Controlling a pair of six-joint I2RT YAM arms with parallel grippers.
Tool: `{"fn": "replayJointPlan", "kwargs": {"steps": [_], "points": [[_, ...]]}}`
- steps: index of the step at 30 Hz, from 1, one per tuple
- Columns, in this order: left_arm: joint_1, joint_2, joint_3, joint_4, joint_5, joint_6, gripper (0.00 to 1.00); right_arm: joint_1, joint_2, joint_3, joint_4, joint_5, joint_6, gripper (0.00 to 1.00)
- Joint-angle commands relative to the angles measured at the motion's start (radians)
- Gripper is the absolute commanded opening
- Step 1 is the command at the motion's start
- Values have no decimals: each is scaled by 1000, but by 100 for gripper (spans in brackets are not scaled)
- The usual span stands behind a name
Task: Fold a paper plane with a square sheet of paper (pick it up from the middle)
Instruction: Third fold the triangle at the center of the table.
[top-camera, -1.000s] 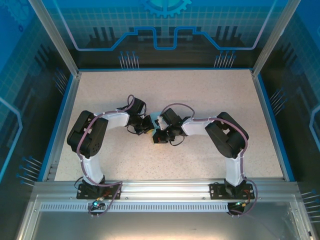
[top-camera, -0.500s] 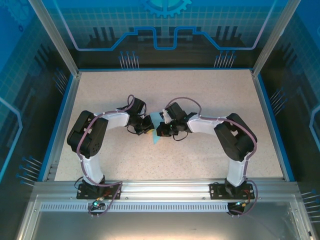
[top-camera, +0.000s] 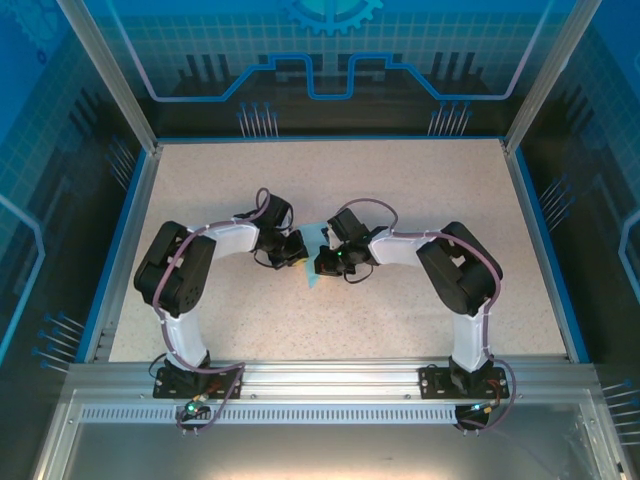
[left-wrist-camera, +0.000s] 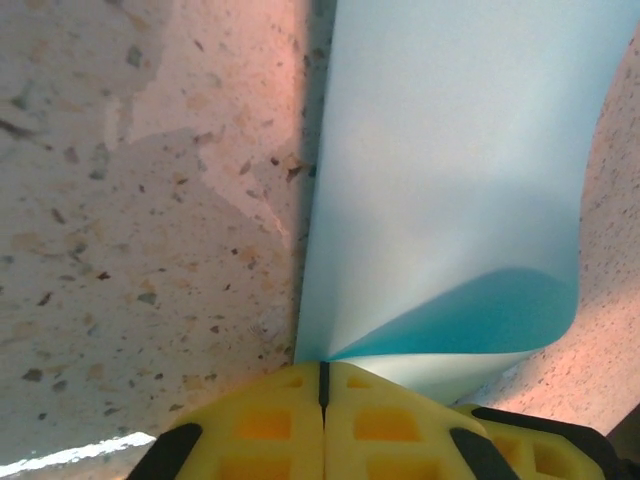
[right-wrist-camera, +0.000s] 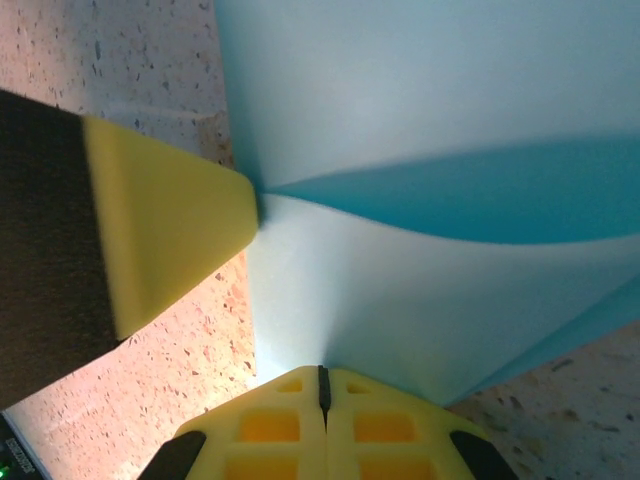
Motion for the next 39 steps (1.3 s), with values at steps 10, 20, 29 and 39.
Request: {"fn": "replayJointPlan", "kwargs": {"steps": [10, 20, 29, 39], "points": [[-48, -216, -173, 115, 30, -101, 22, -8, 8, -22, -68, 98, 224, 3], [-110, -197, -263, 177, 57, -164, 9, -13, 17, -25, -56, 86, 286, 3], [-113, -139, -267, 223, 88, -189, 6, -20, 21, -27, -48, 75, 296, 3], [-113, -92, -259, 82, -32, -139, 3, -47, 11, -28, 22, 36, 186, 4]]}}
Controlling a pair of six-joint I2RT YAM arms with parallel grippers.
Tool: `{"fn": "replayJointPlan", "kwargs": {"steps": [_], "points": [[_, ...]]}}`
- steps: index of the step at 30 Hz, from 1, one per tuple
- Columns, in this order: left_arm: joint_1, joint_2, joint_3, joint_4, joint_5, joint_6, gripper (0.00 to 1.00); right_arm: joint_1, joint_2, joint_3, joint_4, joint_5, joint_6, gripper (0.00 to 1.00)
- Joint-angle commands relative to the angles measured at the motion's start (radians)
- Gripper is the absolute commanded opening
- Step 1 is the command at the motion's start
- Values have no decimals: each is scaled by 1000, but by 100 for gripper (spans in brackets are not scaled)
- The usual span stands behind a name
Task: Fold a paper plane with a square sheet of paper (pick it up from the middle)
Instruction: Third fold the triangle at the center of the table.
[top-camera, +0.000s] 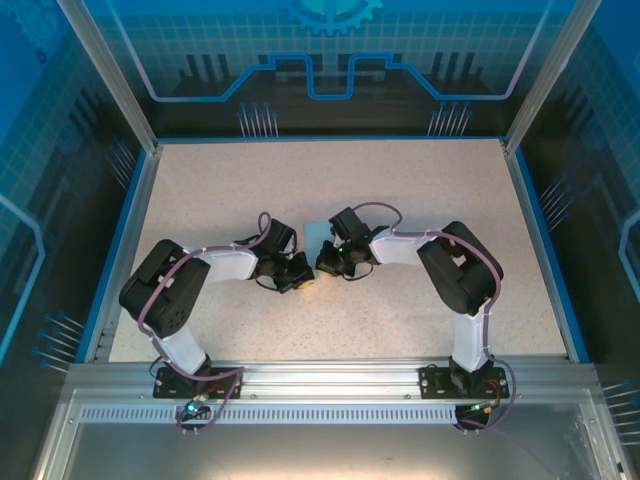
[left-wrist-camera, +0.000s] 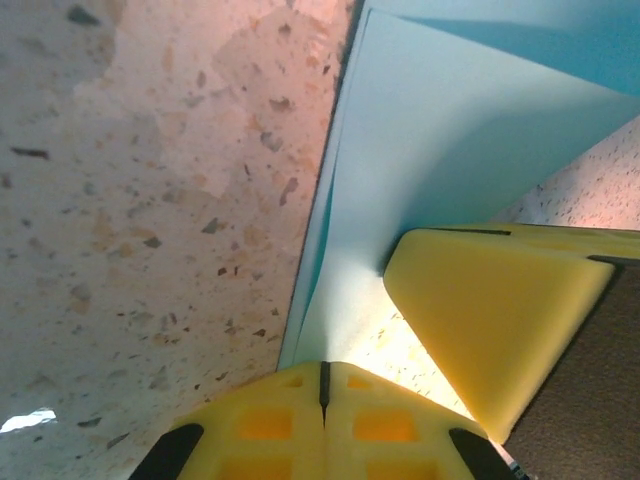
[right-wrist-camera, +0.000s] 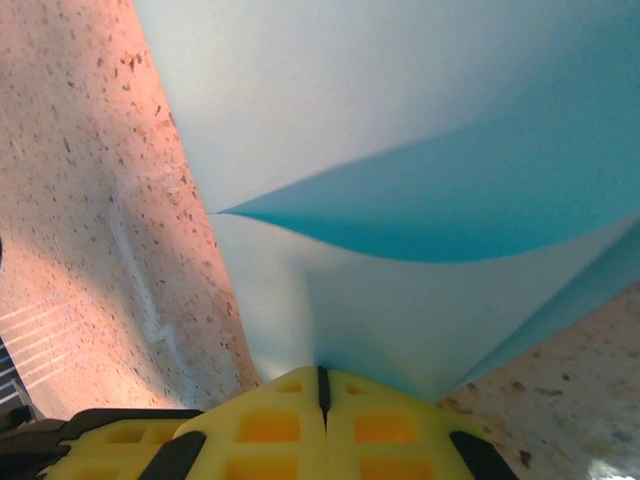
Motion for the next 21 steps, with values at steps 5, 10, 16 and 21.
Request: {"fn": "replayJointPlan", "kwargs": {"steps": [5, 10, 16, 21], "points": [[-2, 60, -8, -133, -90, 33, 1, -44, 29, -25, 102, -18, -196, 4], [-2, 64, -9, -152, -101, 42, 0, -91, 40, -38, 149, -54, -240, 4], [-3, 62, -11, -161, -104, 47, 0, -154, 44, -20, 113, -34, -284, 4], [-3, 60, -5, -164, -103, 48, 0, -216, 54, 1, 90, -26, -328, 4]]}}
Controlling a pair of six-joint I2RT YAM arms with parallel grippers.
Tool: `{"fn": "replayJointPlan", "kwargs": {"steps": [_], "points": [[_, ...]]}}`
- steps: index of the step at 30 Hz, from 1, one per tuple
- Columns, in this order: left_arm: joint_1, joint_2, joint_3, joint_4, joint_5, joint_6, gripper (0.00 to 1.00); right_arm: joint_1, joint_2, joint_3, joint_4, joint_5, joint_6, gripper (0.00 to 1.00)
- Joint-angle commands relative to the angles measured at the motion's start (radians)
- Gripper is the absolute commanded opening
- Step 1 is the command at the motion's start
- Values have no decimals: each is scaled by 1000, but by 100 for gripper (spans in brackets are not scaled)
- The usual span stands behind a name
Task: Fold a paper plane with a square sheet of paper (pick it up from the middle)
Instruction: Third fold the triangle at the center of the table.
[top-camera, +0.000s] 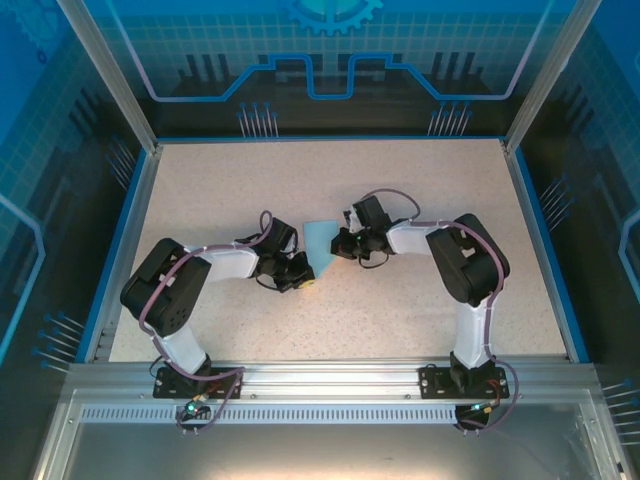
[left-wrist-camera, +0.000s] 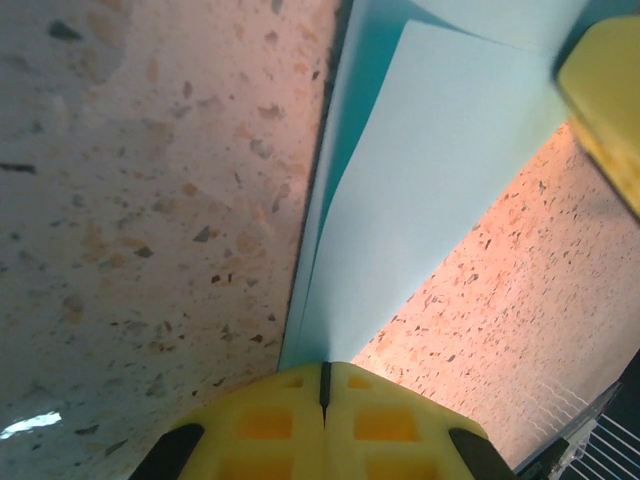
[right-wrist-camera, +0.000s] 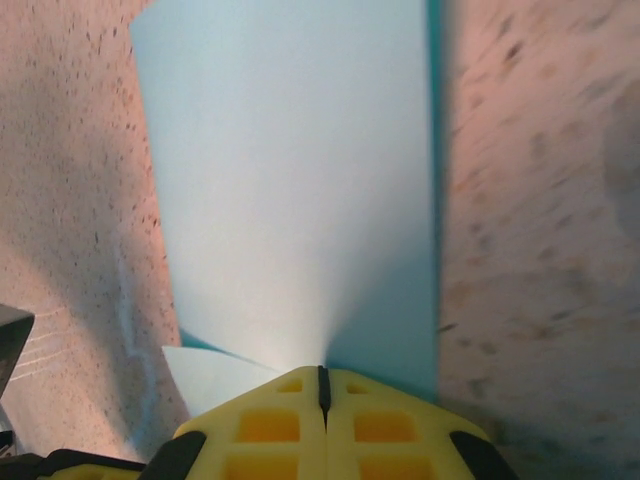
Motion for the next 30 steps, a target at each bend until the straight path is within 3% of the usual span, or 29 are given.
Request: {"fn": "replayJointPlan", "kwargs": {"steps": [1, 5, 10, 17, 30], "points": [[-2, 50, -21, -138, -99, 21, 0, -60, 24, 29, -42, 44, -69, 4], [-3, 48, -13, -141, -98, 21, 0, -37, -65, 63, -109, 69, -117, 5], [-2, 48, -6, -140, -97, 19, 0, 60, -156, 52, -149, 89, -96, 5], [-4, 42, -5, -142, -95, 20, 0, 169, -94, 23, -111, 84, 0, 4], [-3, 32, -15, -133, -97, 20, 0, 152, 18, 2, -88, 67, 22, 3]]}}
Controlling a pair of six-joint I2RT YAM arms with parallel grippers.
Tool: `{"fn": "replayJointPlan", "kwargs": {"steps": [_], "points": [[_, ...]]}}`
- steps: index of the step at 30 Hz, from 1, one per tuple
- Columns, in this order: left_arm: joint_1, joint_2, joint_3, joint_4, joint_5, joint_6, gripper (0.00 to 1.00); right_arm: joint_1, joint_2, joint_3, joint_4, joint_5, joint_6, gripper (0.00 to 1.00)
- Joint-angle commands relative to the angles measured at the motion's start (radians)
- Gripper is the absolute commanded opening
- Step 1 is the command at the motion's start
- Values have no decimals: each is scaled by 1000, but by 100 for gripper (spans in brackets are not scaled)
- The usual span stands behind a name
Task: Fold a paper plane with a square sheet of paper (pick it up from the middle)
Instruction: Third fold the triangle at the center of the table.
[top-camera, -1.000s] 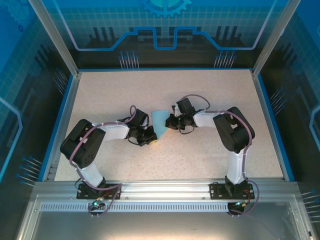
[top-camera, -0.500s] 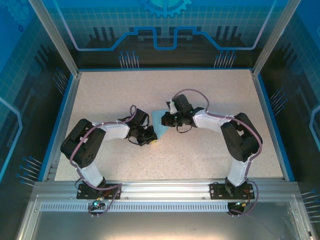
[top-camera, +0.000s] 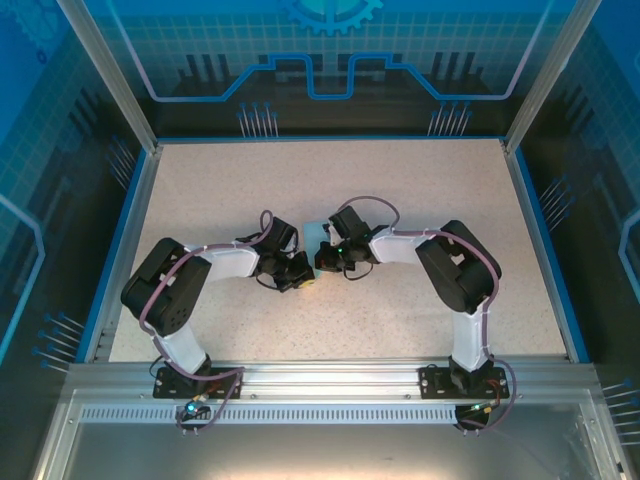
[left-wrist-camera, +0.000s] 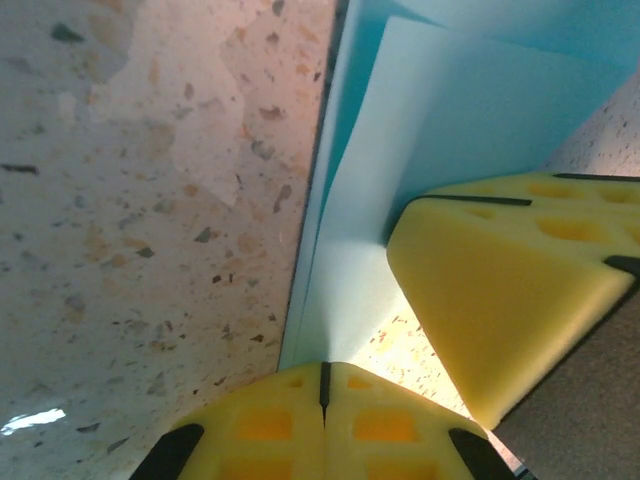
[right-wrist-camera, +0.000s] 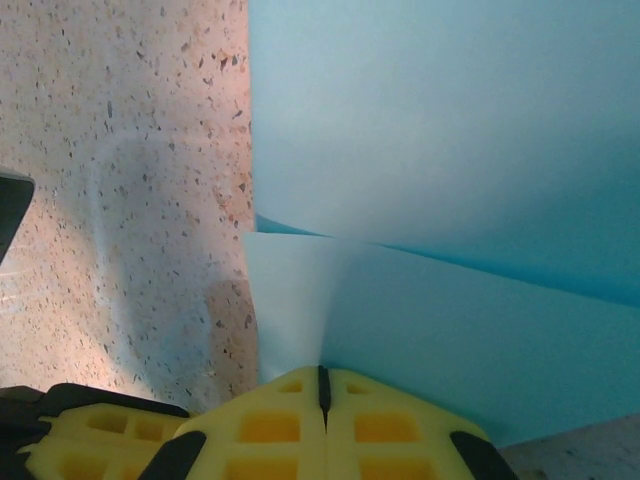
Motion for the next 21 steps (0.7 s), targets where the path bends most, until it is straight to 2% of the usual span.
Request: {"fn": "replayJointPlan", "kwargs": {"steps": [1, 13, 18, 21], "points": [[-3, 28, -29, -114, -96, 17, 0, -26, 26, -36, 0, 6, 4, 3], [-3, 25, -32, -112, -92, 30, 0, -253, 6, -31, -6, 41, -69, 3], [-4, -2, 13, -133, -75, 69, 1, -266, -97, -15, -51, 65, -95, 6], [-5, -42, 62, -156, -70, 98, 6, -266, -174, -51, -57, 67, -86, 11]]}}
